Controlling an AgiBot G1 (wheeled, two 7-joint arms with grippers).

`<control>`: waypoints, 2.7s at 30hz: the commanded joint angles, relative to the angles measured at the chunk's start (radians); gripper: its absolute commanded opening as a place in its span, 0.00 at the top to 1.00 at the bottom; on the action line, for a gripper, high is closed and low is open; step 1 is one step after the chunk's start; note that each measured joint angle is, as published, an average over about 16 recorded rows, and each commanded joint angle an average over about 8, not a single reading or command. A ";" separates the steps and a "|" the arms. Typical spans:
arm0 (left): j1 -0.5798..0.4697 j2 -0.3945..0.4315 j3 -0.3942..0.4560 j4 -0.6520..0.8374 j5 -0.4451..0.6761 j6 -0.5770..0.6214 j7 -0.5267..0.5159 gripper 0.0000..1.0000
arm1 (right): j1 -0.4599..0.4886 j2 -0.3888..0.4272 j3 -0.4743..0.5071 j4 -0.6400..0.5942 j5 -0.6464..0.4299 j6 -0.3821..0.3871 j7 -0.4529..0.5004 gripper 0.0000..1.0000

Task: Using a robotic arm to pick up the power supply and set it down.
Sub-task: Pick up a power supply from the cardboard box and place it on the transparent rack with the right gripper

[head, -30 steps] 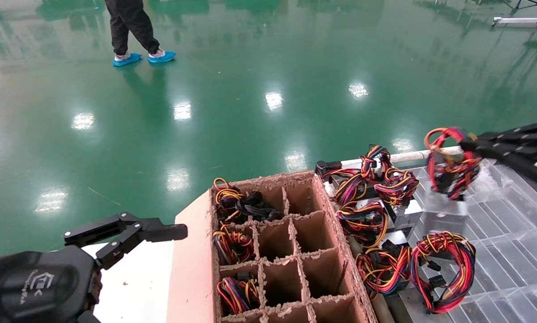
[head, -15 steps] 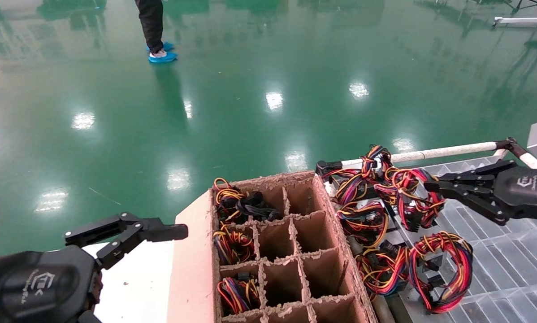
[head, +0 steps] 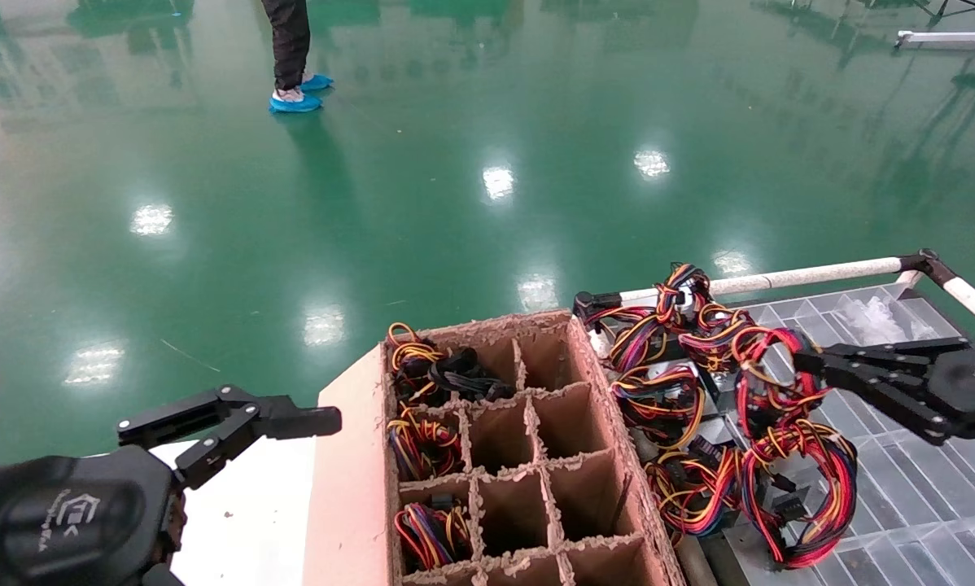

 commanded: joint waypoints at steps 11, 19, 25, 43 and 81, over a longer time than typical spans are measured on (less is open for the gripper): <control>0.000 0.000 0.000 0.000 0.000 0.000 0.000 0.00 | -0.198 0.008 0.084 -0.078 0.202 0.010 -0.020 1.00; 0.000 0.000 0.000 0.000 0.000 0.000 0.000 0.00 | -0.297 0.004 0.119 -0.105 0.271 0.012 -0.045 1.00; 0.000 0.000 0.000 0.000 0.000 0.000 0.000 0.00 | -0.343 -0.010 0.152 -0.124 0.328 0.018 -0.040 1.00; 0.000 0.000 0.001 0.000 -0.001 0.000 0.000 0.00 | -0.409 -0.126 0.257 -0.183 0.489 0.061 -0.051 1.00; 0.000 -0.001 0.001 0.000 -0.001 -0.001 0.001 0.00 | -0.780 0.057 0.337 -0.084 0.620 0.021 -0.064 1.00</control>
